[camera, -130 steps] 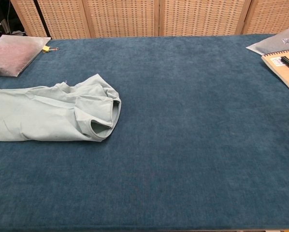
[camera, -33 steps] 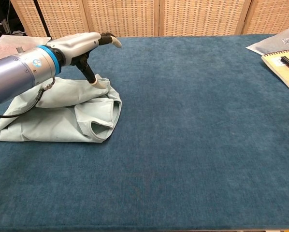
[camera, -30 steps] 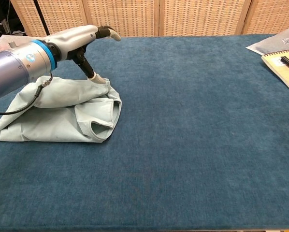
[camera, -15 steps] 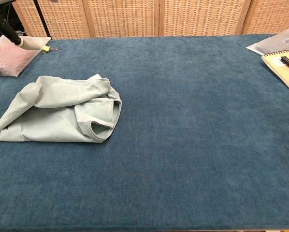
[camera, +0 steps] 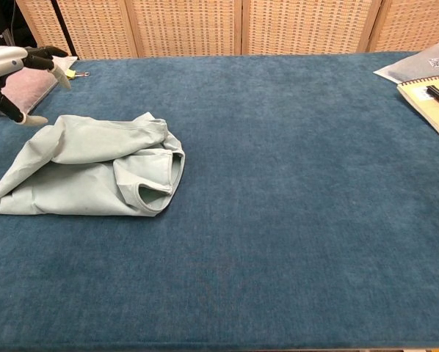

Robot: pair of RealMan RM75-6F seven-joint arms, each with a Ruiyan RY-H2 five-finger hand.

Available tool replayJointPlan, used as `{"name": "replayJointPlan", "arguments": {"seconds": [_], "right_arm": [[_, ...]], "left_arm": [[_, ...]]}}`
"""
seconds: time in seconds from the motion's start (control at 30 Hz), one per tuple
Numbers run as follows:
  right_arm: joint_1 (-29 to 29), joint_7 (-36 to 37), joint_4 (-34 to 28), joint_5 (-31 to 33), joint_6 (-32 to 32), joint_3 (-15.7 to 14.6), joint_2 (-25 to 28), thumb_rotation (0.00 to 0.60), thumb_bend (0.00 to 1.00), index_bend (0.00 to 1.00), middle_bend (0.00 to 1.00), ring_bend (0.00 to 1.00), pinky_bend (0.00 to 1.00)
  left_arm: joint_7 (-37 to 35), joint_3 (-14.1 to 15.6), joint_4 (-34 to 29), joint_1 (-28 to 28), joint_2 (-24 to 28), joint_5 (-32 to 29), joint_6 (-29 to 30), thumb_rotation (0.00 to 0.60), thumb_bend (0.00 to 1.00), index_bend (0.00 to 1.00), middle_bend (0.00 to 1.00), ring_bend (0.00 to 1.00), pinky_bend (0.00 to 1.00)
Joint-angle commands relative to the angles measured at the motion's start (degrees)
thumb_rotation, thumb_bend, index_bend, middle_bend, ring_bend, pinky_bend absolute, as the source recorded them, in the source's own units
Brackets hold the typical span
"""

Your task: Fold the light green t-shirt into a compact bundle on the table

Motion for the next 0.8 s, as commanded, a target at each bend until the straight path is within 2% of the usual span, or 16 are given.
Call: {"name": "replayJointPlan", "arguments": {"seconds": [0.03, 0.6, 0.8], "right_arm": [[0.03, 0.03, 0.04, 0.01, -0.05, -0.01, -0.01, 0.600, 0.13, 0.00, 0.00, 0.00, 0.05], [-0.06, 0.76, 0.12, 0.30, 0.30, 0.12, 0.19, 0.600, 0.14, 0.00, 0.00, 0.00, 0.05], [-0.05, 0.63, 0.08, 0.17, 0.28, 0.06, 0.16, 0.600, 0.14, 0.00, 0.00, 0.00, 0.05]], "left_arm": [[-1.33, 0.59, 2.33, 0.01, -1.87, 0.77, 0.04, 0.600, 0.26, 0.36, 0.00, 0.00, 0.00], [-3.21, 0.67, 10.14, -0.73, -7.33, 1.01, -0.97, 0.600, 0.31, 0.44, 0.00, 0.00, 0.00], [-3.77, 1.15, 11.31, -0.67, -7.79, 1.48, -0.99, 0.600, 0.36, 0.51, 0.00, 0.00, 0.00]]}}
